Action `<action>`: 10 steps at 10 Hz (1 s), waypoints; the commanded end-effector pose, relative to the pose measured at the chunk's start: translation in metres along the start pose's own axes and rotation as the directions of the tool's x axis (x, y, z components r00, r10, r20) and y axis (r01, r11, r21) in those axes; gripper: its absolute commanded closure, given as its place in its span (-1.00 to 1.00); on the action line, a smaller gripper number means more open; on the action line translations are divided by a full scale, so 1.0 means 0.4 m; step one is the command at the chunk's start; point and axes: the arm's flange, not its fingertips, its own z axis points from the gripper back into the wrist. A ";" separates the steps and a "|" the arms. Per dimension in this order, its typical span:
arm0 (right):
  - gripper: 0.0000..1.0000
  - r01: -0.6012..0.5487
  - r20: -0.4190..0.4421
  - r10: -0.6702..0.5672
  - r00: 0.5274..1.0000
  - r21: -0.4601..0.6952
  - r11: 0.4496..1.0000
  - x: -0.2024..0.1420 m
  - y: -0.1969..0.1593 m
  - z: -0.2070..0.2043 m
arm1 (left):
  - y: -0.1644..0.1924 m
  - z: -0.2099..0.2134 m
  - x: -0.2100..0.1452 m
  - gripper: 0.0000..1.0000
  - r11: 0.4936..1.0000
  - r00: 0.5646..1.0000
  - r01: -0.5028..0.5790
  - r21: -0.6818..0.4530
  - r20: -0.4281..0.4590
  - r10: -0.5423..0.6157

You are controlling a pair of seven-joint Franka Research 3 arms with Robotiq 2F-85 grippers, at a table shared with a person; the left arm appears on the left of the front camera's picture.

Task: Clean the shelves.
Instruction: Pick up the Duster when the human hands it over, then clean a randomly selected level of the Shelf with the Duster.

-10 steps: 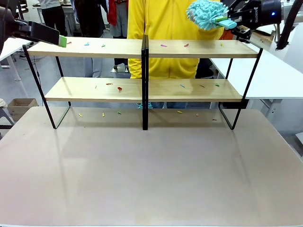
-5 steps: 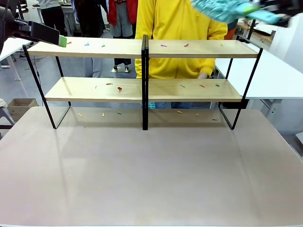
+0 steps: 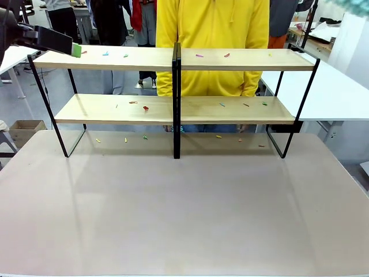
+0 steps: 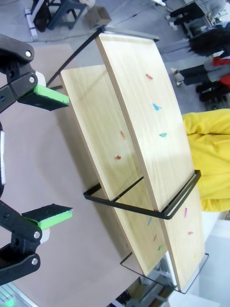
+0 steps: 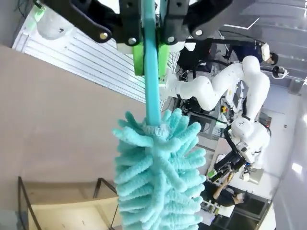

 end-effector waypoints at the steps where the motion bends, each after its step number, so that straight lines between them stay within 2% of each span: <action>1: 1.00 -0.002 0.028 0.001 1.000 0.019 1.000 0.048 -0.095 -0.013 | 0.004 -0.001 0.000 -1.00 1.000 1.000 -0.002 0.002 0.000 0.002; 2: 0.84 0.000 0.000 0.000 1.000 0.000 1.000 0.000 0.000 0.000 | 0.004 -0.001 0.000 -1.00 1.000 1.000 -0.002 0.002 0.000 0.002; 10: 0.84 0.000 0.000 0.000 1.000 0.000 1.000 0.000 0.000 0.000 | 0.004 -0.001 0.000 -1.00 1.000 1.000 -0.002 0.002 0.000 0.002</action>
